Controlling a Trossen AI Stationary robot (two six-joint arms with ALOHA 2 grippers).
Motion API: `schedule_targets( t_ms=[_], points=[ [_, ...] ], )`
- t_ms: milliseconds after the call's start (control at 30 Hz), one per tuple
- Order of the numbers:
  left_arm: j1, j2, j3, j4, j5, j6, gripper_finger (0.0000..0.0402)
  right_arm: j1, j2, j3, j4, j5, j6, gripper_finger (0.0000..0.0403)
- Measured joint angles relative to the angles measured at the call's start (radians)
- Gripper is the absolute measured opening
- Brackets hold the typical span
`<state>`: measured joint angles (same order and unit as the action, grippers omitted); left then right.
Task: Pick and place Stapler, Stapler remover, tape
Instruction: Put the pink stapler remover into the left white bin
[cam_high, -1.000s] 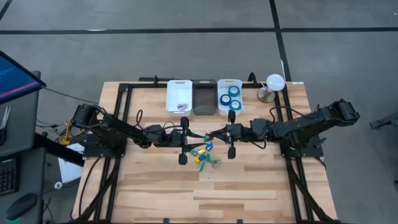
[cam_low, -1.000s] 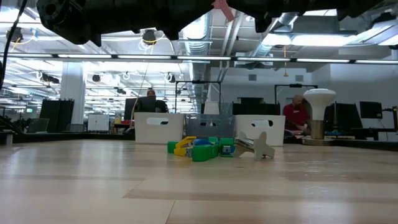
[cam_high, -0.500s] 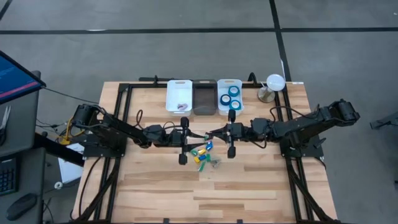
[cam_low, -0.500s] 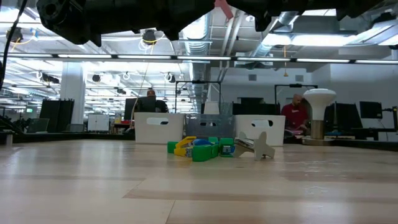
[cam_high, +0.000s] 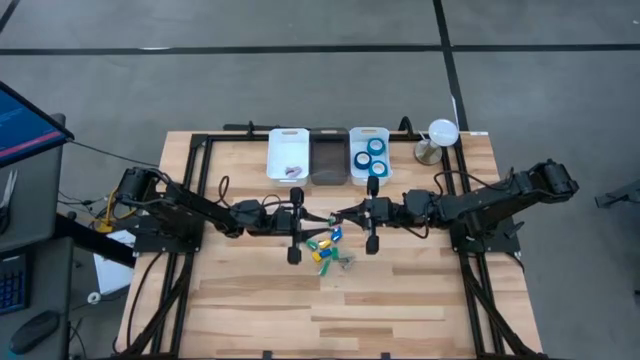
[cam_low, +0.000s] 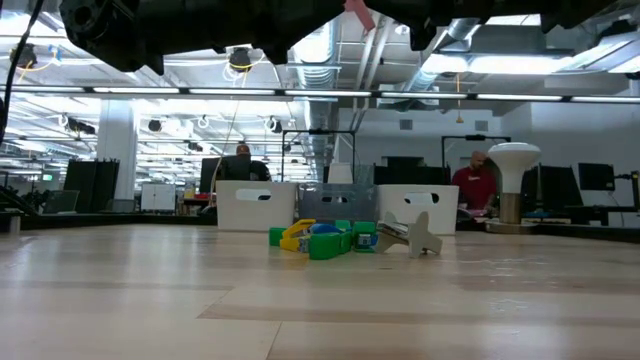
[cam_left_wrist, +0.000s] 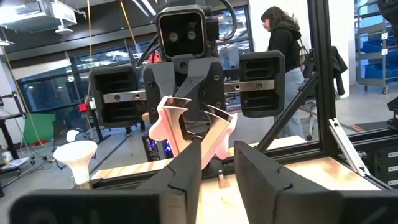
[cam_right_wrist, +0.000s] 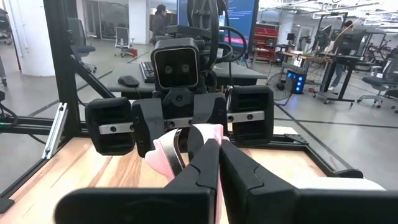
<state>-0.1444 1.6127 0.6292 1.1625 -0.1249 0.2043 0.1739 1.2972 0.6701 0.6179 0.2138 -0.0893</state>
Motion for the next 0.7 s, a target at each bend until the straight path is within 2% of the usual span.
schedule_targets(
  t_ms=[200,700],
  points=[
    [0.000,0.000,0.000,0.000,0.008,-0.001,0.0009,-0.005,0.000,0.000,0.000,0.000,0.000,0.0000],
    [0.000,0.000,0.000,0.002,0.021,-0.002,0.0001,-0.006,0.000,0.000,-0.004,-0.004,0.001,0.0008]
  ],
)
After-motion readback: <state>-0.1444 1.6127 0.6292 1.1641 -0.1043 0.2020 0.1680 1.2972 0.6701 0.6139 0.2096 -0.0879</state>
